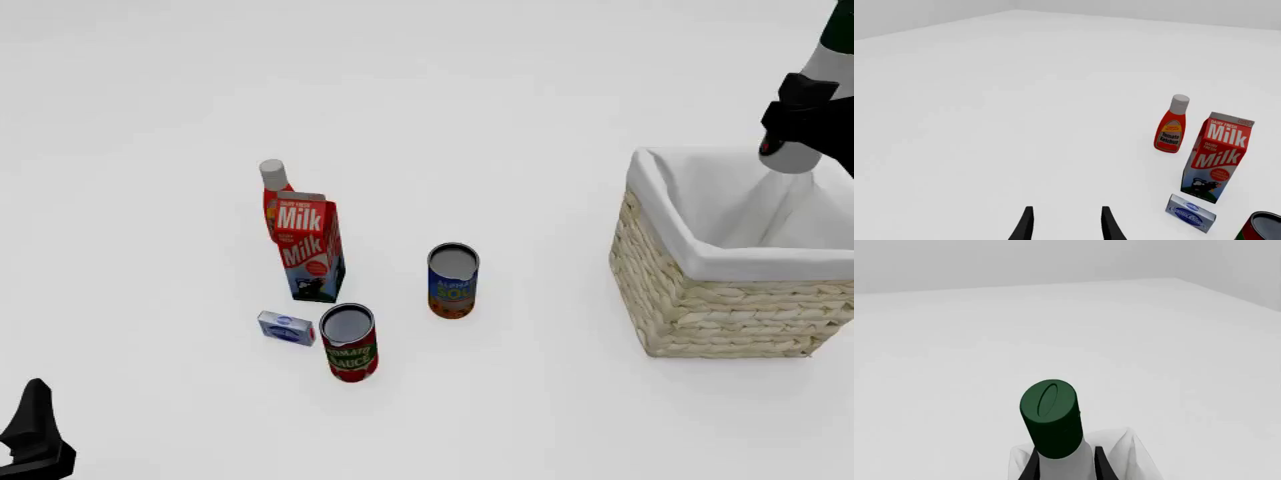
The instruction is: Pick the salad dressing and place it in the basket.
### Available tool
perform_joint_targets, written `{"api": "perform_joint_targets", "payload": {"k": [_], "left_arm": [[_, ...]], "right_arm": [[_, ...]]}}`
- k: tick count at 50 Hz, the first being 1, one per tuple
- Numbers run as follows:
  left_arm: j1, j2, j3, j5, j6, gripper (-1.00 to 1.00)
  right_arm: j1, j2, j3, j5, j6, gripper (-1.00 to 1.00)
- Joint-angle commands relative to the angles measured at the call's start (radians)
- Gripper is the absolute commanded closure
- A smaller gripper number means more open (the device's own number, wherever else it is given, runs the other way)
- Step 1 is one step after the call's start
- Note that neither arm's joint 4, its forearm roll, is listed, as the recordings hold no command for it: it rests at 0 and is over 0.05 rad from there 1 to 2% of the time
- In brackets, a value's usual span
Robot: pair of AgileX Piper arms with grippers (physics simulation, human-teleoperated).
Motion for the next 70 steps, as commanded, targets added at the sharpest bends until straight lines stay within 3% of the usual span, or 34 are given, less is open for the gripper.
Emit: {"api": "perform_joint_targets", "payload": {"k": [1,27,70], "left_arm": [[0.000,0.000,0.000,0.002,0.000,-1.00],[0.003,0.000,0.000,0.007,-0.011,-1.00],[-0.006,0.000,0.000,0.006,0.002,-1.00]], "right_arm": [[-0.018,0.057,-0.019,-0.001,0.044,1.00],[0.003,0.123,-0.060,0.032,0.011,1.00],[-0.020,0.233,0.042,-0.090,0.047,1.00]]}}
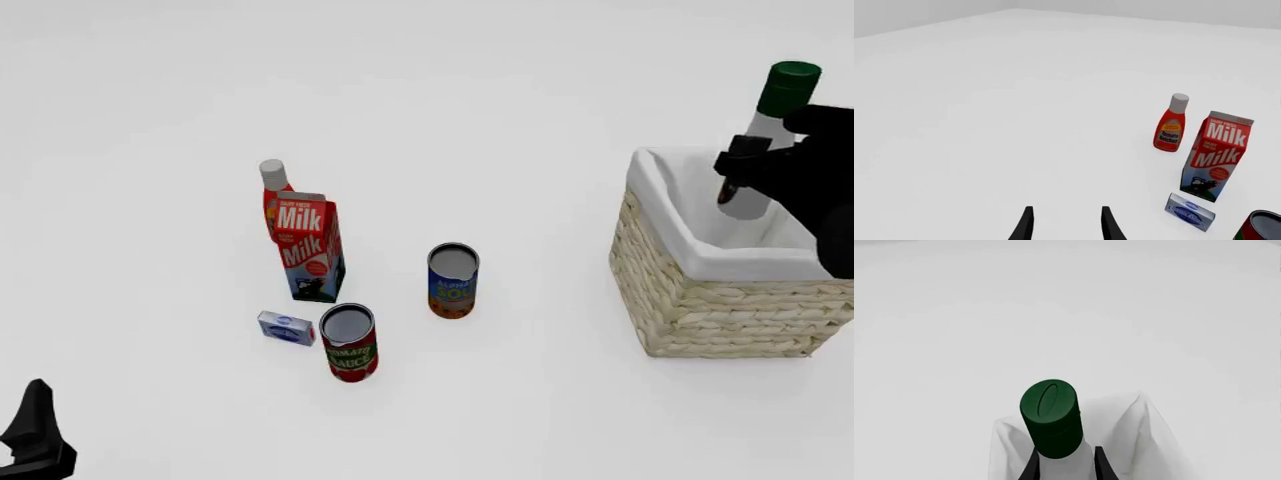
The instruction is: Pick the salad dressing and place it in the basket.
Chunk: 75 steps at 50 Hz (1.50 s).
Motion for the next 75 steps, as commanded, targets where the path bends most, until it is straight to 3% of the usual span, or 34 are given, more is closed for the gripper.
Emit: {"api": "perform_joint_targets", "payload": {"k": [1,39,40,75], "left_arm": [[-0.003,0.000,0.000,0.002,0.002,-1.00],[-0.005,0.000,0.000,0.000,-0.001,-1.00],[-0.005,0.000,0.000,0.000,-0.001,-1.00],[-0.007,0.000,0.000,0.000,0.002,-1.00]], "right_arm": [[-0.012,0.009,0.030,-0.033,0.024,1.00],[-0.026,0.032,0.033,-0.045,0.002,1.00],[-0.032,0.033,0.034,-0.047,0.009,-1.00],[-0.019,-0.041,0.041,-0.030,0.019,-1.00]]}}
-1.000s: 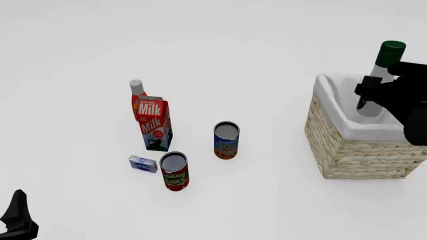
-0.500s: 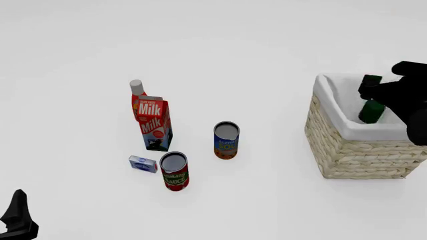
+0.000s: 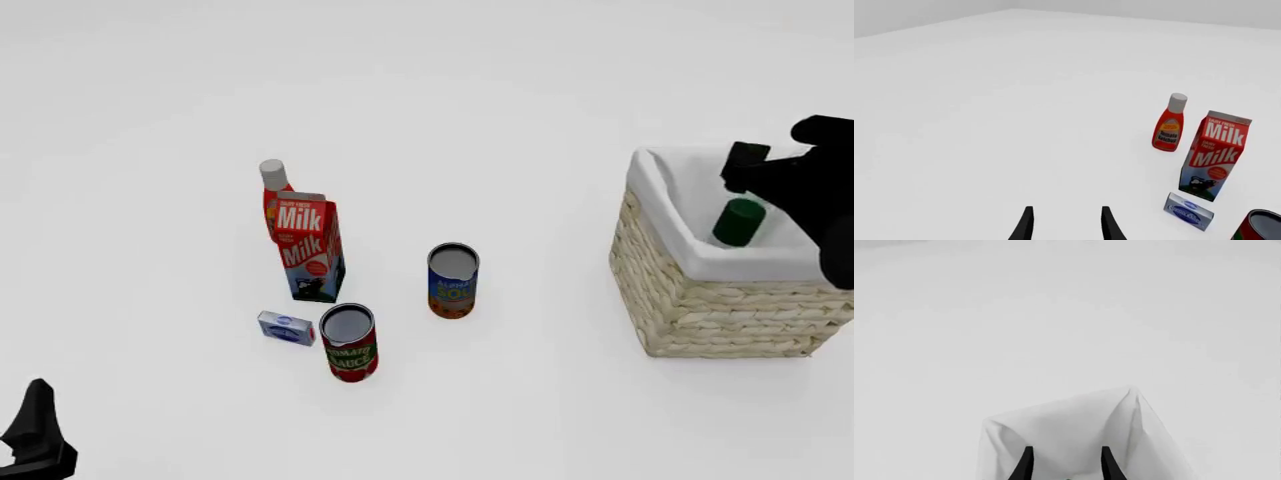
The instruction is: Pick the salad dressing and place it in the basket.
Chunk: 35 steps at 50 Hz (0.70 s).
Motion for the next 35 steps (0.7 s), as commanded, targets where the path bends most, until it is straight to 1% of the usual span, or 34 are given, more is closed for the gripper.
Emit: {"api": "perform_joint_targets", "payload": {"k": [1,8,11,14,16,18,21,24,26,27,30,35], "left_arm": [[-0.001,0.000,0.000,0.001,0.001,-1.00],[-0.005,0.000,0.000,0.002,0.001,-1.00],[-0.003,0.000,0.000,0.003,0.000,-1.00],[-0.006,0.000,0.000,0.003,0.000,-1.00],[-0.009,0.000,0.000,0.002,0.002,-1.00],[-0.009,0.000,0.000,0.003,0.002,-1.00],[-0.009,0.000,0.000,0.004,0.001,-1.00],[-0.011,0.000,0.000,0.004,0.000,-1.00],[-0.013,0.000,0.000,0.004,0.001,-1.00],[-0.012,0.000,0.000,0.004,0.000,-1.00],[-0.012,0.000,0.000,0.003,-0.002,-1.00],[-0.014,0.000,0.000,-0.001,-0.003,-1.00]], "right_arm": [[0.010,-0.056,0.010,0.015,0.005,-1.00],[0.024,-0.158,0.060,0.018,-0.005,-1.00],[0.039,-0.238,0.103,0.023,-0.016,-1.00],[0.045,-0.293,0.138,0.025,-0.014,-1.00],[0.066,-0.334,0.168,0.030,-0.008,-1.00],[0.075,-0.374,0.196,0.032,-0.017,-1.00],[0.086,-0.417,0.225,0.034,-0.014,-1.00],[0.106,-0.490,0.261,0.055,-0.016,-1.00],[0.130,-0.526,0.279,0.067,-0.012,-1.00],[0.149,-0.547,0.294,0.073,-0.019,-1.00],[0.158,-0.581,0.316,0.083,-0.021,-1.00],[0.181,-0.691,0.378,0.119,-0.001,-1.00]]}}
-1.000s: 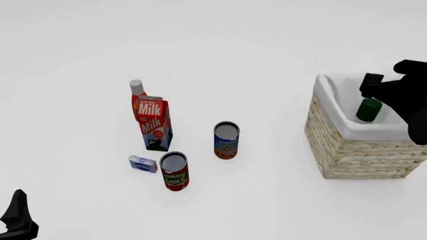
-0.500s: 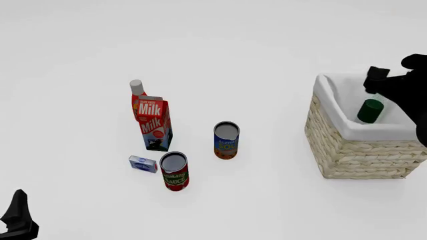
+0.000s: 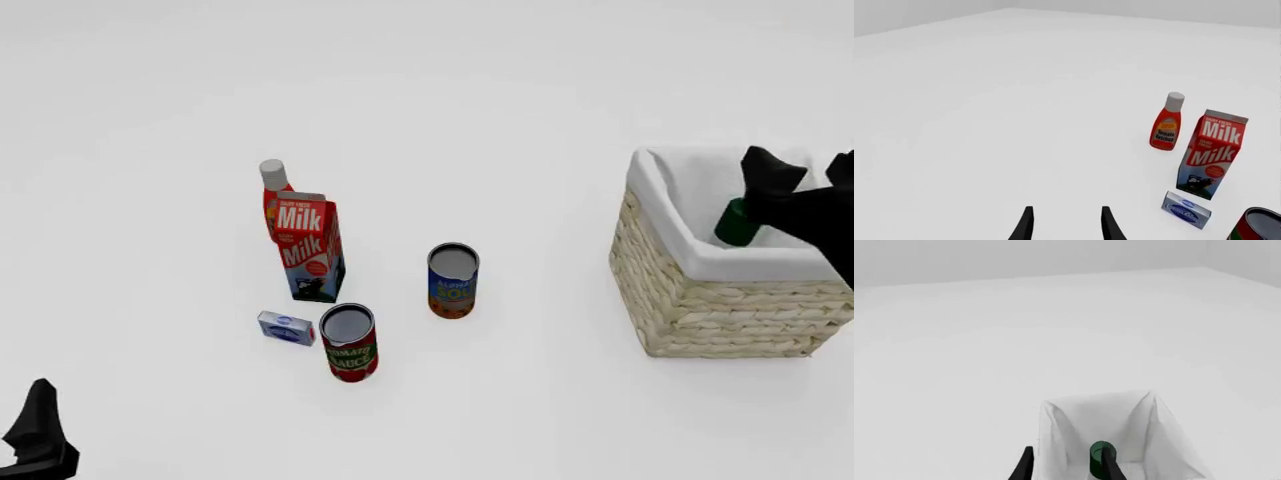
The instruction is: Pick the salad dressing and place it in the basket.
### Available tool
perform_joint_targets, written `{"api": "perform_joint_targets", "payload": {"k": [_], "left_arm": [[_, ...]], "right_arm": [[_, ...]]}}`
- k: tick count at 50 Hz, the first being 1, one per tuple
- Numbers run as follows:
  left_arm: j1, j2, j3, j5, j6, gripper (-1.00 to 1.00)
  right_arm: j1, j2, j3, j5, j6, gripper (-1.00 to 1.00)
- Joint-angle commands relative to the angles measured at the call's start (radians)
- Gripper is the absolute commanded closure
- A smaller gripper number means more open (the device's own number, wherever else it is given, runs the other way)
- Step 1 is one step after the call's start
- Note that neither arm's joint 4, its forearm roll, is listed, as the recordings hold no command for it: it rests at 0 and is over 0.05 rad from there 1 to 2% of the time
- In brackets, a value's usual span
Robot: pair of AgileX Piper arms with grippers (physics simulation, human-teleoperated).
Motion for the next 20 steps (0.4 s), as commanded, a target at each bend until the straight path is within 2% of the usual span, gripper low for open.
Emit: {"api": "perform_joint_targets", "payload": {"k": [1,11,20], "left_arm": [[-0.005,0.000,0.000,-0.006,-0.001,-1.00],[-0.011,0.000,0.000,-0.009,-0.004,-1.00],[-0.018,0.000,0.000,-0.009,-0.004,-1.00]], "right_arm": [[0.067,-0.231,0.129,0.064,0.015,-1.00],[0.086,-0.427,0.243,0.140,0.018,-1.00],[0.114,-0.577,0.329,0.196,0.046,-1.00]]}}
